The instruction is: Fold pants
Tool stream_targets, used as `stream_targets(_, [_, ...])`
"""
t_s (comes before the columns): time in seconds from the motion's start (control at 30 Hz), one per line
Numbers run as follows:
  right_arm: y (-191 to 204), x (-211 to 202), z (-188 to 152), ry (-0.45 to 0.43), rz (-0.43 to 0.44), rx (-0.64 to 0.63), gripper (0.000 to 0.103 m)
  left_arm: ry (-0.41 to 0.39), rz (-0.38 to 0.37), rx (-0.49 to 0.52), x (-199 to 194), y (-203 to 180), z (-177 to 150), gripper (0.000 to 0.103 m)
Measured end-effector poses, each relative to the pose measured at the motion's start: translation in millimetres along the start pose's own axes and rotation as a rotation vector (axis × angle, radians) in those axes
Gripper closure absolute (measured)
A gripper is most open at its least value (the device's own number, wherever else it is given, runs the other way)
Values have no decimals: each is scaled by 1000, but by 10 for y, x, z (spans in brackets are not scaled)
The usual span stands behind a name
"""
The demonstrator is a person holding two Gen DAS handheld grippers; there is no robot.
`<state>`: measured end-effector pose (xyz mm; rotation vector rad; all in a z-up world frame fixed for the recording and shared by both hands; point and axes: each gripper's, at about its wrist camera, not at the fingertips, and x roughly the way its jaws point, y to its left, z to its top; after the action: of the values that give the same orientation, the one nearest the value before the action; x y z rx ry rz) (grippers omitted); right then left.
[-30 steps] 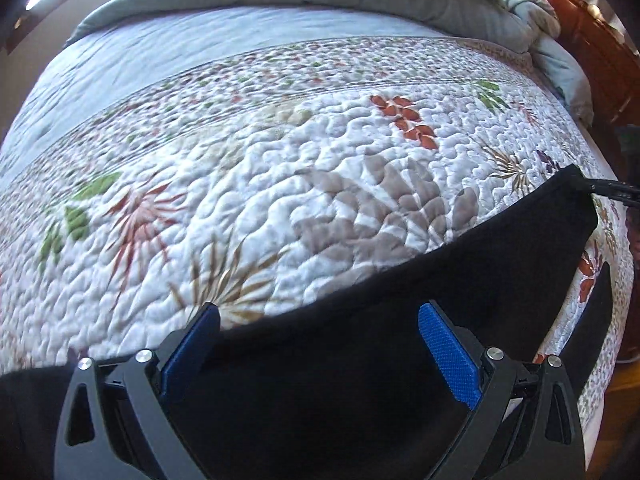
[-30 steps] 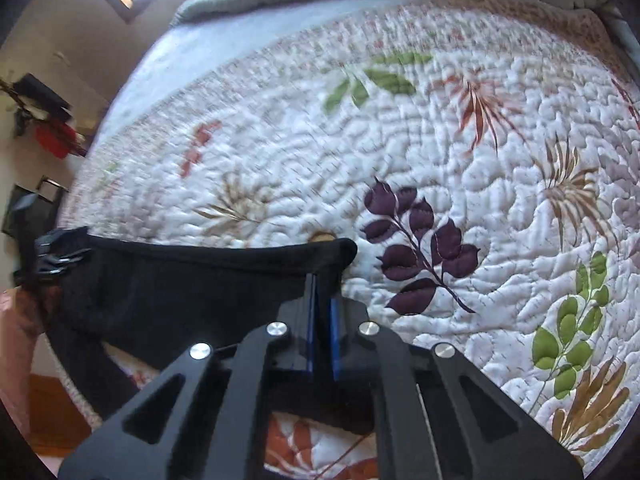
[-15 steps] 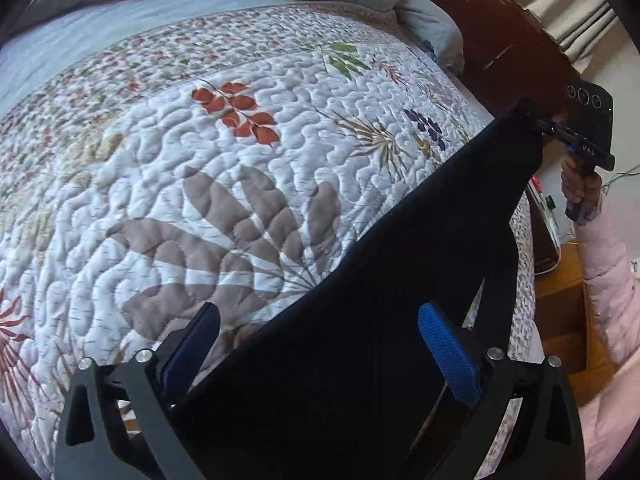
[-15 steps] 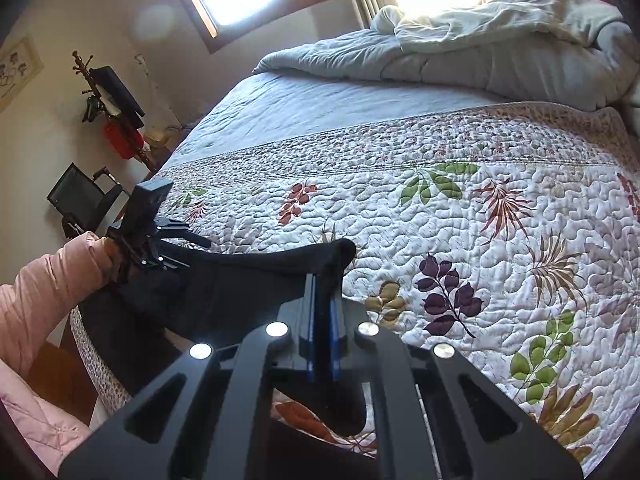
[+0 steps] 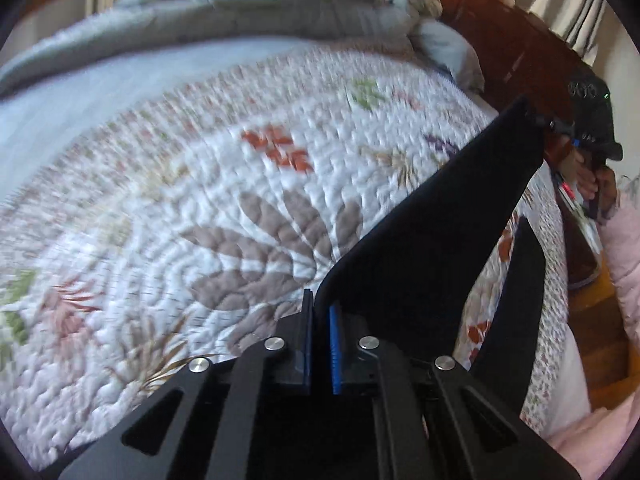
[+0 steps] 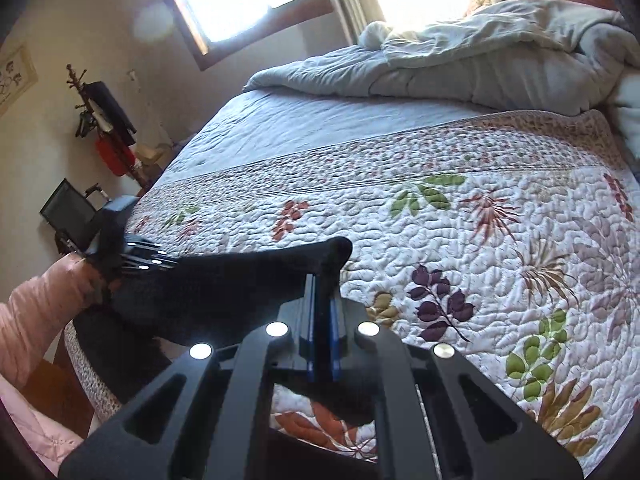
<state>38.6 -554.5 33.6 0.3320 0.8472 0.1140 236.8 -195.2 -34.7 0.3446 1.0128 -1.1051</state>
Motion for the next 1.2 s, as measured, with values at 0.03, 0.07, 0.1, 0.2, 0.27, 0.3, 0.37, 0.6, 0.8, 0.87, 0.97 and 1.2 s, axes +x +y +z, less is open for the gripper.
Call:
stream_targets(0.03, [-18, -2, -34, -7, -7, 8, 99, -35, 44, 13, -126, -92, -23, 96])
stream_targets(0.07, [-21, 5, -75, -8, -21, 10, 99, -66, 94, 29, -244, -217, -56, 96])
stream_targets(0.1, [-12, 21, -135, -5, -40, 2, 99, -86, 147, 46, -326, -354, -92, 96])
stream_targets(0.2, [45, 88, -373, 18, -106, -28, 99, -112, 283, 108, -510, -850, -318, 96])
stream_targets(0.27, [59, 103, -542, 26, -131, -27, 99, -105, 335, 139, -551, -1144, -543, 96])
stream_targets(0.3, [69, 100, -655, 33, -139, -22, 99, -109, 362, 157, -572, -1275, -669, 96])
stream_targets(0.37, [104, 58, -899, 37, -148, -10, 99, -108, 379, 160, -599, -1448, -872, 96])
stream_targets(0.6, [284, -115, -1618, 75, -207, 28, 97, -50, 314, 60, -470, -1807, -1620, 96])
stream_targets(0.8, [295, -57, -2107, 180, -238, 113, 90, 5, 322, -14, -102, -1854, -1968, 96])
stream_targets(0.87, [326, -82, -2183, 194, -218, 155, 77, -5, 328, -49, -33, -1808, -1998, 96])
stream_targets(0.97, [416, -159, -2235, 195, -183, 219, 55, -16, 335, -77, -10, -1787, -1981, 96])
stream_targets(1.2, [339, -27, -2185, 152, 106, 547, 28, -16, 317, -115, -18, -1737, -1939, 96])
